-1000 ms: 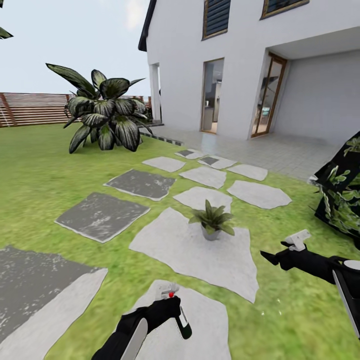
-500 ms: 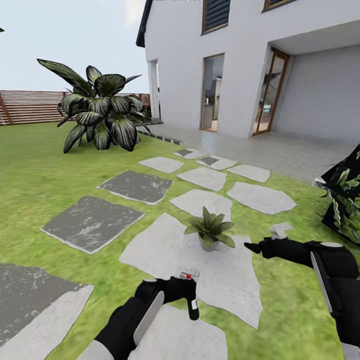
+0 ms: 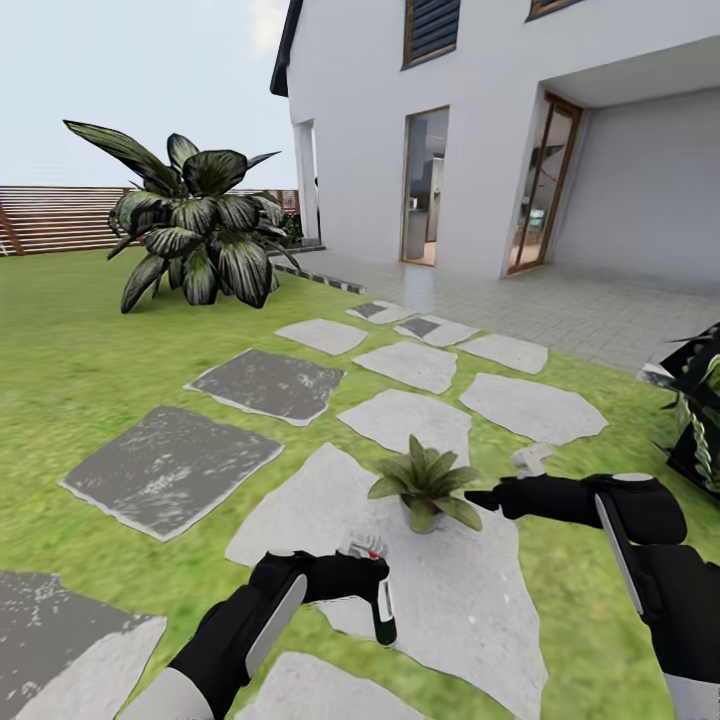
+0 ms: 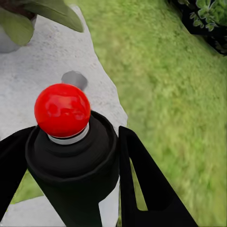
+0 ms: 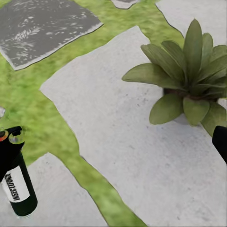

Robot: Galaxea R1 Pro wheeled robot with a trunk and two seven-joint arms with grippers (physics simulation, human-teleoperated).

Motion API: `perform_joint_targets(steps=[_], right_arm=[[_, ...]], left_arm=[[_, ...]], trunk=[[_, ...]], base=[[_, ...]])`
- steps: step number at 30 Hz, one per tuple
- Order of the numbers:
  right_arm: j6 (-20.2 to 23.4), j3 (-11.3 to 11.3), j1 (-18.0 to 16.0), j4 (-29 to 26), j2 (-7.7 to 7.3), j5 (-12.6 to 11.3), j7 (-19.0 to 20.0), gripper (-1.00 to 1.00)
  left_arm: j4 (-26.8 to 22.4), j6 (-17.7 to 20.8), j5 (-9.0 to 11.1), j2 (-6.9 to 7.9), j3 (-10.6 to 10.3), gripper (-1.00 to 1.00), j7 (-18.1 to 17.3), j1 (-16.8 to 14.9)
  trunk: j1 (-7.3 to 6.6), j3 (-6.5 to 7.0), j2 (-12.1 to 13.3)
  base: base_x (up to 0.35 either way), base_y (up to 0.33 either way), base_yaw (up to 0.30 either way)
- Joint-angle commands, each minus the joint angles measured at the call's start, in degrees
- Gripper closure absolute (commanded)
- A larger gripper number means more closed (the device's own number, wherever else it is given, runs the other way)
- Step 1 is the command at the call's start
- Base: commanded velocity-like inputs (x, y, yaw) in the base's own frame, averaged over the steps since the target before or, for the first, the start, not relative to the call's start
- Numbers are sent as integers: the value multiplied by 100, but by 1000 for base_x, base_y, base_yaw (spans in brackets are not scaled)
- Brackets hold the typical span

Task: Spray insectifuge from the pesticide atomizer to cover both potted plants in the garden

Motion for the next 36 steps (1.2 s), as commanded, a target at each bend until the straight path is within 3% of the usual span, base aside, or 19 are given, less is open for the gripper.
perform_joint_targets(steps=[1,7,11,15,33,35,36], right_arm=[[19,10,-6,-5,4,80,178,-100],[19,69,-5,13,12,79,294,-100],[19,503,-13,75,30,80,303,-100],[19,663,-16,97,27,55,305,-100],[19,699,-8,68,25,44,305,-100],[19,728,-5,72,37,48,298,-100],[19,729,-6,78,39,52,299,-100]], left_arm=[[21,23,57,15,2,100,-10,-12],[56,7,79,17,0,100,-23,-19],[69,5,108,17,1,100,-28,-20],[72,-4,116,25,13,100,-31,-20],[73,-28,97,32,37,100,43,9],[53,-5,108,58,577,100,47,70],[46,10,119,61,678,100,35,85]], trunk=[[2,-6,-2],[2,-6,-2],[2,-6,-2],[2,-6,-2],[2,-6,-2],[2,-6,-2],[2,-6,-2]], base=[[341,26,0],[341,44,0],[341,13,0],[341,3,0],[333,0,0],[44,0,0],[19,0,0]])
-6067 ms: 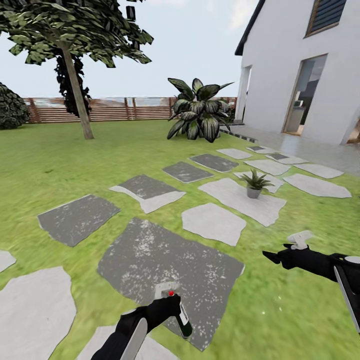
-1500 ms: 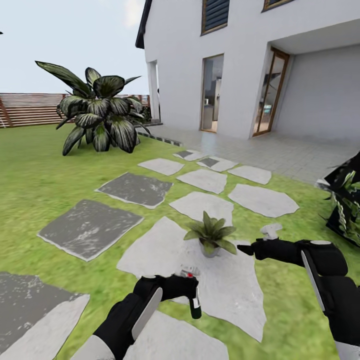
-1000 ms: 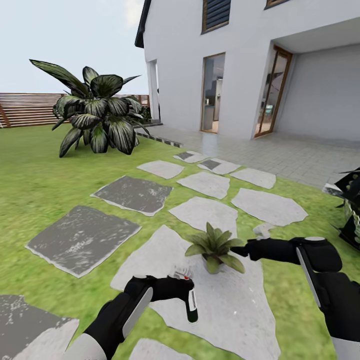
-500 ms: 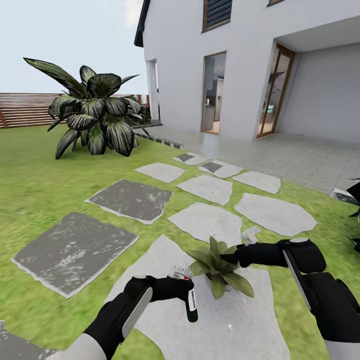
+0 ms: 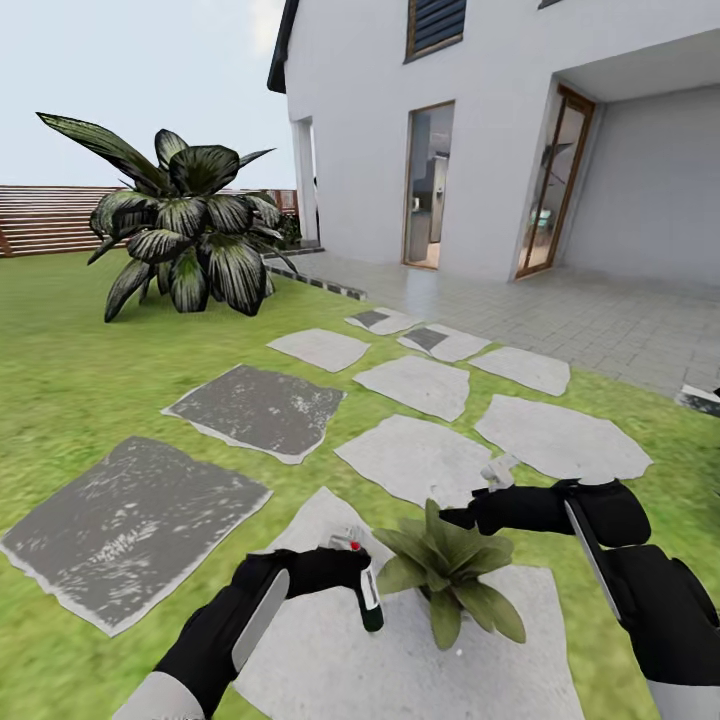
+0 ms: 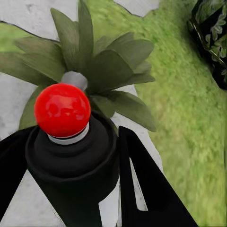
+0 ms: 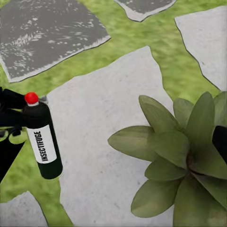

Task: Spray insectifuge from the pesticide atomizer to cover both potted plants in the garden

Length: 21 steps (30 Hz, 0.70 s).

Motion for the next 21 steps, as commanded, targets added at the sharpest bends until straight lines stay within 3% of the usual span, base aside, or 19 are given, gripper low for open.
perform_joint_targets(steps=[1,3,4,5,9,11,14,16,21], right_arm=[[16,3,-9,1,0,64,55,-100],[16,4,-19,23,6,73,52,-100],[16,4,-35,92,21,73,51,-100],[16,-5,-63,171,148,69,53,-100],[16,15,-74,158,235,4,95,-100],[16,77,-71,158,384,-13,163,-100],[16,138,-66,158,490,-13,203,-100],[16,180,-63,158,509,-17,214,-100],[16,358,-55,158,526,-33,235,-100]], left_arm=[[-7,54,70,11,85,100,-28,12],[-15,43,243,120,252,100,-335,28],[-19,5,349,293,320,100,-959,24],[6,-433,391,622,378,100,-2201,-7],[18,-1392,372,819,367,100,-2576,-18],[25,-1789,200,948,350,100,-2808,-22],[30,-1964,-31,1009,340,100,-3325,-27],[30,-1962,-136,1012,338,100,-3454,-28],[31,-2015,-983,992,336,100,-3635,-29]], trunk=[[-1,-6,-2],[-1,-6,-2],[-1,-6,-2],[-1,-6,-2],[-1,-6,-2],[-1,-6,-2],[-1,-6,-2],[-1,-6,-2],[-1,-6,-2]], base=[[12,0,0],[6,0,0],[3,0,0],[0,0,0],[0,0,0],[0,0,0],[0,0,0],[0,0,0],[0,0,0]])
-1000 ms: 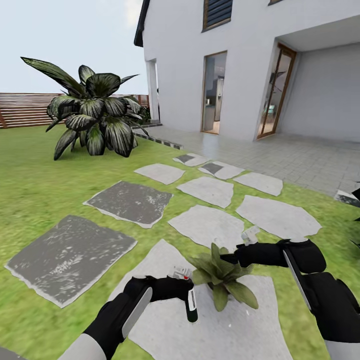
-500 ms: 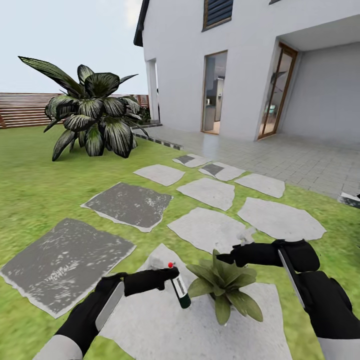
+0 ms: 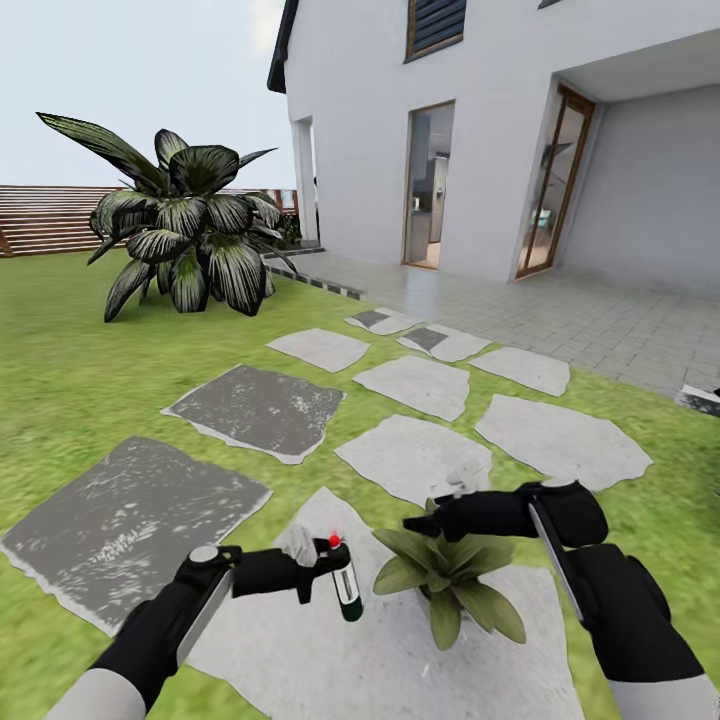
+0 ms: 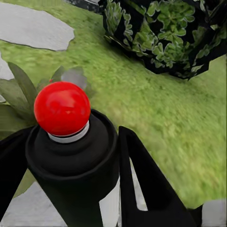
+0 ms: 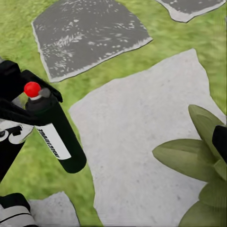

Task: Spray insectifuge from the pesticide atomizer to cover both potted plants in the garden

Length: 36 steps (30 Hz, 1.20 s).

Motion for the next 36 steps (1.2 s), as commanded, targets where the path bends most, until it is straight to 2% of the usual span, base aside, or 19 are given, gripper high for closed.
perform_joint_targets(steps=[1,4,6,9,13,17,18,29,31,36], right_arm=[[17,67,-2,-6,-1,61,56,-100],[-64,259,5,4,0,67,60,-100],[-401,396,13,24,0,87,61,-100],[-867,612,52,36,0,123,61,-100],[-1103,833,59,38,-5,128,61,-100],[-1172,927,60,52,-1,122,59,-100],[-1170,941,60,73,-1,119,58,100],[-1148,1048,60,314,7,91,52,100],[-1145,1149,60,318,8,79,47,100],[-1144,1192,60,315,9,64,44,100]], left_arm=[[-1,50,-69,-16,-18,100,-21,-4],[-1,43,-209,-51,-20,100,-181,-5],[-1,42,-254,-100,-24,100,-416,-2],[-1,33,-294,-264,-30,100,-656,-1],[-1,-10,-314,-289,-41,100,-699,3],[-1,-48,-310,-307,-44,100,-739,4],[-4,-52,-311,-311,-44,100,-774,4],[-10,-186,-323,-429,-53,100,-870,4],[-10,-177,-336,-502,-160,100,-863,-2],[-10,-160,-347,-556,-265,100,-827,-4]], trunk=[[-1,-5,-2],[-1,-5,-2],[-1,-5,-2],[-1,-5,-2],[-1,-5,-2],[-1,-5,-2],[-1,-5,-2],[-1,-5,-2],[-1,-5,-2],[-1,-5,-2]], base=[[0,0,0],[0,0,0],[0,0,0],[0,0,0],[0,0,0],[0,0,0],[0,0,0],[0,0,0],[0,0,0],[0,0,0]])
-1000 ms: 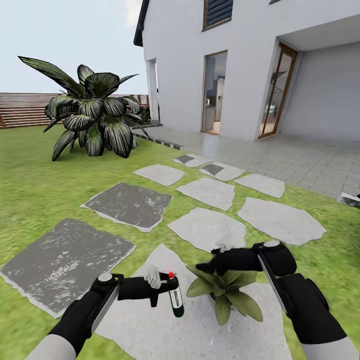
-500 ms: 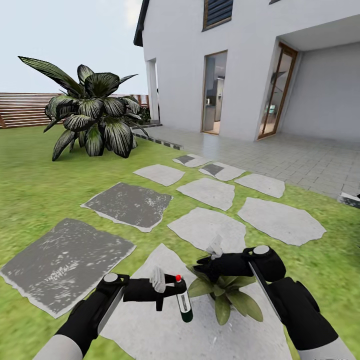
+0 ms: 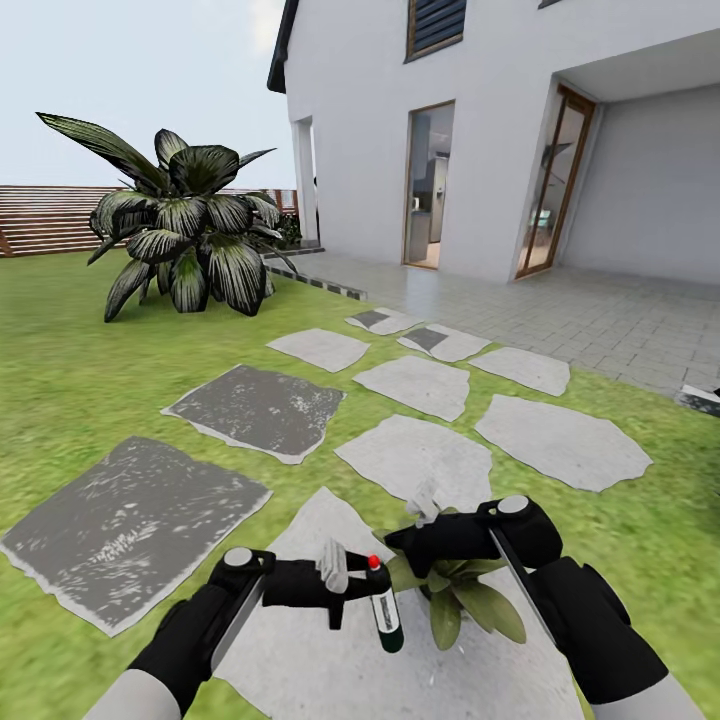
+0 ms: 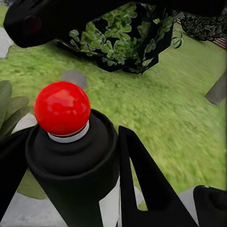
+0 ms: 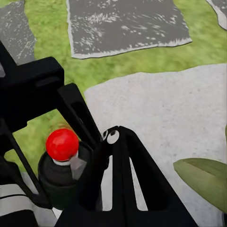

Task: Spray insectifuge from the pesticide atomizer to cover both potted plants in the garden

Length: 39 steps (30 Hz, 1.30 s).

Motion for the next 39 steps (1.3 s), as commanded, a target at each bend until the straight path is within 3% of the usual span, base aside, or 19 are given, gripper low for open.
perform_joint_targets(steps=[1,5,9,19,24,31,39], right_arm=[[12,6,-5,-9,-3,58,49,100],[12,16,-5,-36,-3,56,56,100],[12,25,-5,-52,-2,56,117,100],[14,138,-5,-55,-1,59,129,100],[14,147,-5,-55,-1,64,131,100],[14,136,-5,-55,-9,57,128,100],[14,132,-5,-55,-10,50,131,100]], left_arm=[[-1,66,-2,-2,-30,100,12,-5],[4,86,-554,-172,-10,100,89,-10],[7,105,-740,-238,13,100,341,-10],[6,117,-752,-252,27,100,657,-13],[-45,114,-717,-245,31,100,615,-14],[-77,78,-553,-245,28,100,289,-14],[-80,73,-554,-241,33,100,302,-15]], trunk=[[-1,-5,-2],[-1,-5,-2],[-1,-5,-2],[-1,-5,-2],[-1,-5,-2],[-1,-5,-2],[-1,-5,-2]], base=[[0,0,0],[0,0,0],[0,0,0],[0,0,0],[0,0,0],[0,0,0],[0,0,0]])
